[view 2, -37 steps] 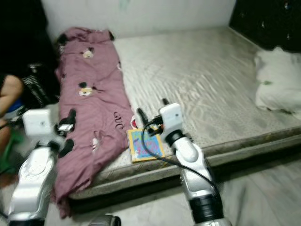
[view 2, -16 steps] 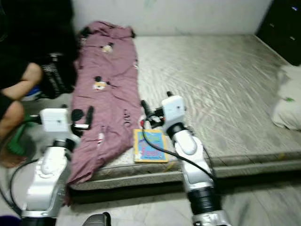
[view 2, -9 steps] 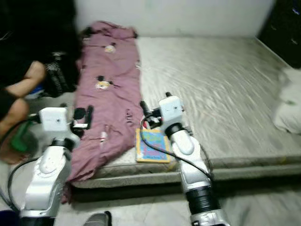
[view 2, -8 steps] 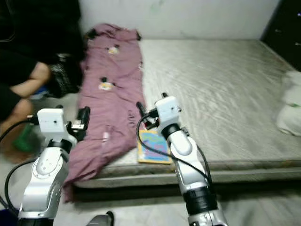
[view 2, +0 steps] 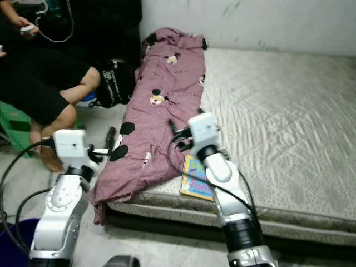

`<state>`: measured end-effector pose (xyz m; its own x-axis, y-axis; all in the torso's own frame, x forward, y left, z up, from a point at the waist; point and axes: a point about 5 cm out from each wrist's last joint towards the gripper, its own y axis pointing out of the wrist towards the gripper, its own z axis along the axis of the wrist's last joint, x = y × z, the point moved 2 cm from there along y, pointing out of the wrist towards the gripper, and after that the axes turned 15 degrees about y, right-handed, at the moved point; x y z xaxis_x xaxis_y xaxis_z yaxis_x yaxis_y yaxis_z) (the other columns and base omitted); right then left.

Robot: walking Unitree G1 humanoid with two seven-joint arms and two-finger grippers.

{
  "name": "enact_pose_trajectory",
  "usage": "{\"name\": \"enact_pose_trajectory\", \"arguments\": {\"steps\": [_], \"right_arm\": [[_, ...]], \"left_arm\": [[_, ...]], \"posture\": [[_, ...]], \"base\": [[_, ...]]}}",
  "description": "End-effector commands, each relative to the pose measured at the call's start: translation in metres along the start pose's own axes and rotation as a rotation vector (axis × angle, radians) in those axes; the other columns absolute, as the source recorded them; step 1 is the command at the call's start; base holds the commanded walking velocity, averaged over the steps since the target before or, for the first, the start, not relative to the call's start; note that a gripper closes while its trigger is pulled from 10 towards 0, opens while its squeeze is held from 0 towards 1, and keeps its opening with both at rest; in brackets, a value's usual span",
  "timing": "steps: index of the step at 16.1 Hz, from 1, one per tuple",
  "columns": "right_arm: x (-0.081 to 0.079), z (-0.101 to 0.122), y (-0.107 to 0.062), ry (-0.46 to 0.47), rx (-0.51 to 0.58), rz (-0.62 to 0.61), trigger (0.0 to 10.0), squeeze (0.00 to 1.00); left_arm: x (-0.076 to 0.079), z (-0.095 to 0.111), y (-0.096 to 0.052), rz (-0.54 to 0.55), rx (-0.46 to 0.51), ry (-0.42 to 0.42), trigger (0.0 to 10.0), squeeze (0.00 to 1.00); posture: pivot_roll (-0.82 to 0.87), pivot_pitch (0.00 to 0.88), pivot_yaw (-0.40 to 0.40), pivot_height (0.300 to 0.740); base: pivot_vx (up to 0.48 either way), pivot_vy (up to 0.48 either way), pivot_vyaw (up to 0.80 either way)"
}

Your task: Clean up the room

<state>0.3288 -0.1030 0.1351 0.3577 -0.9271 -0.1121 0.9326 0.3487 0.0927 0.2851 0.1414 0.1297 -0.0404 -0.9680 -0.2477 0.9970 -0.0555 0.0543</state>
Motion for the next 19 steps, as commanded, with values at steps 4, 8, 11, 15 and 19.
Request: {"name": "enact_pose_trajectory", "arguments": {"steps": [4, 8, 11, 15, 19], "right_arm": [[-0.0034, -0.0003, 0.0038, 0.01, 0.001, 0.003, 10.0, 0.0], [-0.0027, -0.0008, 0.0054, 0.024, -0.002, -0.004, 10.0, 0.0], [-0.004, -0.0009, 0.0058, 0.016, 0.0, 0.001, 10.0, 0.0], [-0.0029, -0.0011, 0.0065, 0.012, 0.0, -0.006, 10.0, 0.0], [-0.0025, -0.0013, 0.0072, 0.011, 0.0, -0.009, 10.0, 0.0]], "left_arm": [[-0.0032, -0.001, -0.0008, -0.003, 0.0, 0.0, 10.0, 0.0], [-0.0018, 0.0034, -0.0021, -0.02, 0.032, -0.006, 10.0, 0.0], [-0.0023, 0.0039, -0.0021, -0.022, 0.035, -0.006, 10.0, 0.0], [-0.0025, 0.0041, -0.0015, -0.028, 0.037, -0.011, 10.0, 0.0], [-0.0026, 0.0039, -0.0012, -0.028, 0.036, -0.008, 10.0, 0.0]], "posture": [[0.04, 0.0, -0.037, 0.74], [0.04, 0.0, -0.037, 0.74], [0.04, 0.0, -0.037, 0.74], [0.04, 0.0, -0.034, 0.74], [0.04, 0.0, -0.033, 0.74]], "base": [[0.0, 0.0, 0.0], [0.0, 0.0, -0.51], [0.18, 0.0, 0.0], [0.32, 0.0, 0.0], [0.329, 0.0, 0.0]]}}
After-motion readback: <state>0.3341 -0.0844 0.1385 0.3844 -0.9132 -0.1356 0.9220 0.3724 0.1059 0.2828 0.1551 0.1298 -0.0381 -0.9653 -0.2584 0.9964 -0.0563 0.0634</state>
